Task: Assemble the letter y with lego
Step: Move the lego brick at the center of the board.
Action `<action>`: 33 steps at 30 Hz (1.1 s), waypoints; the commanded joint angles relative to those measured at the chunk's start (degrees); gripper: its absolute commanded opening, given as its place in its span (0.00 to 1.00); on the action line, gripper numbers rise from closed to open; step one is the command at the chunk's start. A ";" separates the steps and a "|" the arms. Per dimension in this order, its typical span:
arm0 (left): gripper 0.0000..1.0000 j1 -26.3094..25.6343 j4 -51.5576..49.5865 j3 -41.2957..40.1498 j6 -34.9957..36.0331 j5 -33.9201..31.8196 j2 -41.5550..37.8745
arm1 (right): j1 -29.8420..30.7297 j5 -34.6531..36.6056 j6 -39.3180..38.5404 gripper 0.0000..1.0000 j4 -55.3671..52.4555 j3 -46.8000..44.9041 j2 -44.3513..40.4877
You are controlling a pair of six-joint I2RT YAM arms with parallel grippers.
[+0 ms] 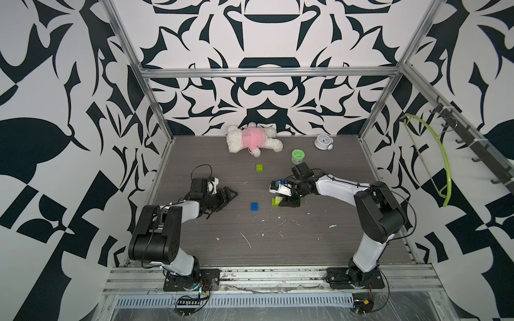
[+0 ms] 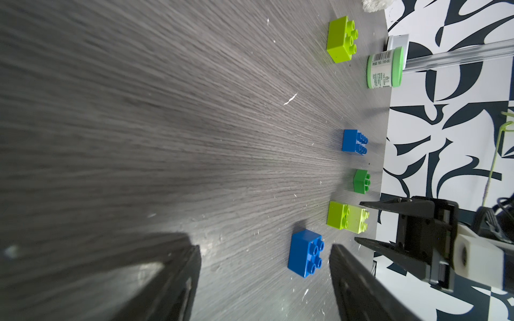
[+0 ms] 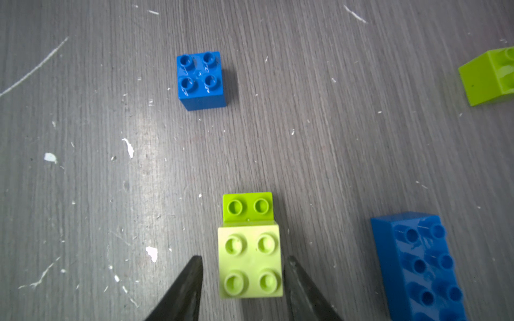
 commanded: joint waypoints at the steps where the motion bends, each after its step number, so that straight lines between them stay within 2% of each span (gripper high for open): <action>1: 0.78 -0.12 -1.33 0.22 1.00 -0.09 0.37 | 0.51 -2.24 -0.37 0.49 -0.49 2.75 0.01; 11: 0.78 -0.10 -1.79 0.40 1.17 -0.33 0.53 | 0.76 -1.90 -0.83 0.43 -2.61 5.25 2.17; 18: 0.78 -0.15 -2.13 0.49 1.35 -0.49 0.61 | 1.03 -1.04 -1.59 0.28 -5.37 6.74 3.16; 22: 0.78 -0.10 -2.27 0.56 1.42 -0.62 0.69 | 2.15 3.70 -2.65 0.15 -9.39 9.16 4.60; 25: 0.78 -0.10 -2.45 0.62 1.55 -0.73 0.79 | 3.90 9.65 -3.63 0.00 -14.08 11.96 6.57; 28: 0.78 -0.07 -2.63 0.75 1.64 -0.74 0.77 | 5.33 14.37 -4.02 0.00 -17.58 14.35 8.85; 33: 0.78 -0.13 -2.91 0.75 1.86 -0.74 0.61 | 6.14 17.57 -3.95 0.00 -22.34 17.20 12.84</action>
